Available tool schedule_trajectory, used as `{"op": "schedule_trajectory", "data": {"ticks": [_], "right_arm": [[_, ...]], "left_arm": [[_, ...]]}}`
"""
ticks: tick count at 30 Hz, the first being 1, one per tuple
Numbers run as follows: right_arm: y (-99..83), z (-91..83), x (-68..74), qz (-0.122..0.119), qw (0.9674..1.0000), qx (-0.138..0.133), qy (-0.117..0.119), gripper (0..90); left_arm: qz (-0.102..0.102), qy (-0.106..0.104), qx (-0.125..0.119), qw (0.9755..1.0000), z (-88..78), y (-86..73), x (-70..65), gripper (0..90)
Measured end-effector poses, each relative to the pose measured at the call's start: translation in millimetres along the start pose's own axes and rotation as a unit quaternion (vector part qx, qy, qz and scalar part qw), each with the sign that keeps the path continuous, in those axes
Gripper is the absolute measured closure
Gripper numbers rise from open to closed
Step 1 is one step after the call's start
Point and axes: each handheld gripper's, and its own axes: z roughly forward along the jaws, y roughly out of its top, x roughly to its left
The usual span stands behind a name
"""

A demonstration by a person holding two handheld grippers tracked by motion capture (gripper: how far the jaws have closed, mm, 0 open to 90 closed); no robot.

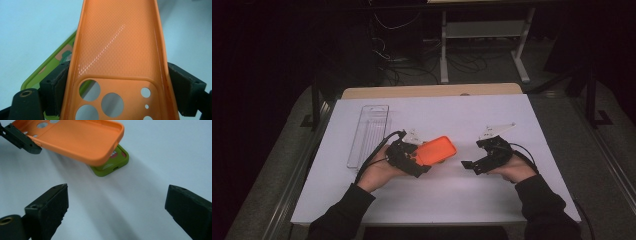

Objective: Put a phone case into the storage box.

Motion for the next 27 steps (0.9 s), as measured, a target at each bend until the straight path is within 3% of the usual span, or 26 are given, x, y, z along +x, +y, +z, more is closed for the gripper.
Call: {"op": "schedule_trajectory", "data": {"ticks": [1, 4, 9, 12, 21, 27], "right_arm": [[-3.4, 1.5, 0.4, 0.006, 1.0000, -0.007, -0.002, 2.8], [-9.8, 3.8, 3.9, 0.026, 0.9995, -0.015, -0.011, 1.4], [-19.8, 10.6, 8.5, 0.046, 0.9978, -0.033, -0.034, 1.2], [-24.9, 13.7, 10.4, 0.065, 0.9965, -0.041, -0.033, 1.2], [-27.3, 24.8, 13.2, 0.066, 0.9965, -0.030, -0.042, 0.0], [-26.1, 27.0, 15.1, 0.050, 0.9971, -0.028, -0.050, 0.0]], "left_arm": [[-0.009, -0.002, -0.006, 0.9999, 0.6, 0.2, -1.0, 15.4], [-0.011, 0.002, -0.010, 0.9999, 0.7, 1.2, -3.8, 15.4], [-0.011, 0.010, 0.004, 0.9999, 2.3, 1.2, -4.8, 15.4], [-0.017, 0.011, 0.004, 0.9998, 2.6, 0.8, -3.4, 15.4], [-0.031, 0.011, 0.002, 0.9995, 1.6, -0.2, -2.5, 15.3], [-0.031, 0.010, 0.003, 0.9995, 1.6, -0.6, -1.2, 15.4]]}}
